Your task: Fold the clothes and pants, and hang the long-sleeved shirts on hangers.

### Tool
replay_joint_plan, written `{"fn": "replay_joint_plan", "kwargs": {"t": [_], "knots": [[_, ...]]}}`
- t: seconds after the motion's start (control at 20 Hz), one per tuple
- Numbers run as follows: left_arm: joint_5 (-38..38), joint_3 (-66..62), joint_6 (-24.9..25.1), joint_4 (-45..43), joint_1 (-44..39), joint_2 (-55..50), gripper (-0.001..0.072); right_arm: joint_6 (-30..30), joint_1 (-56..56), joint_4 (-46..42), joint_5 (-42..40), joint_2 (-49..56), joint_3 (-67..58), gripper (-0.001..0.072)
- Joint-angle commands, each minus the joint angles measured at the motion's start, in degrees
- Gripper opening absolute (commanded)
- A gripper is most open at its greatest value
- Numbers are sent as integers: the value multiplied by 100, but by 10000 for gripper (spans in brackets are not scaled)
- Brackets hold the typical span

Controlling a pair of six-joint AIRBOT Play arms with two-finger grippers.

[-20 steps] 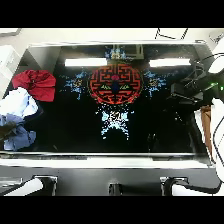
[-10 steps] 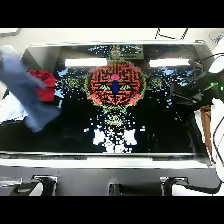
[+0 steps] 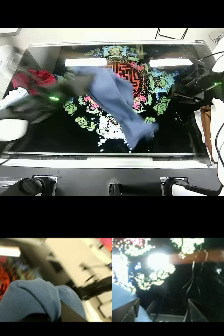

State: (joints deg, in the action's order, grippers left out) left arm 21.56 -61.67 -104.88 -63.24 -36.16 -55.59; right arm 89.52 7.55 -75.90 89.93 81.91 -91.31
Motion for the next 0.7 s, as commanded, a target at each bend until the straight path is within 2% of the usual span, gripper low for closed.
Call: {"fn": "replay_joint_plan", "kwargs": {"t": [0.0, 0.1, 0.15, 0.2, 0.3, 0.45, 0.55, 0.65], "knots": [[39, 1064, -914, -17, 83, -964, 23, -39, -7, -94, 24, -42, 35, 669], [444, 1499, -1585, 11, 367, -1370, 24, -42, -7, -66, -46, -42, 227, 669], [774, 1550, -1670, 55, 476, -1491, 27, -42, -7, -61, -61, -42, 402, 670], [1064, 1537, -1602, 70, 584, -1521, 134, -44, -7, -33, -94, -42, 625, 670], [1628, 1379, -1172, 68, 933, -1368, 714, -153, -9, 212, -81, -42, 1150, 671], [2973, 907, -22, 66, 1943, -1075, 705, -485, -9, 1047, 20, -55, 2105, 672], [3805, 780, 334, 70, 2636, -1047, 705, -682, -9, 1554, -79, -120, 2761, 673], [4179, 955, 507, 70, 3018, -1073, 705, -822, -9, 1801, -310, -258, 3357, 673]]}}
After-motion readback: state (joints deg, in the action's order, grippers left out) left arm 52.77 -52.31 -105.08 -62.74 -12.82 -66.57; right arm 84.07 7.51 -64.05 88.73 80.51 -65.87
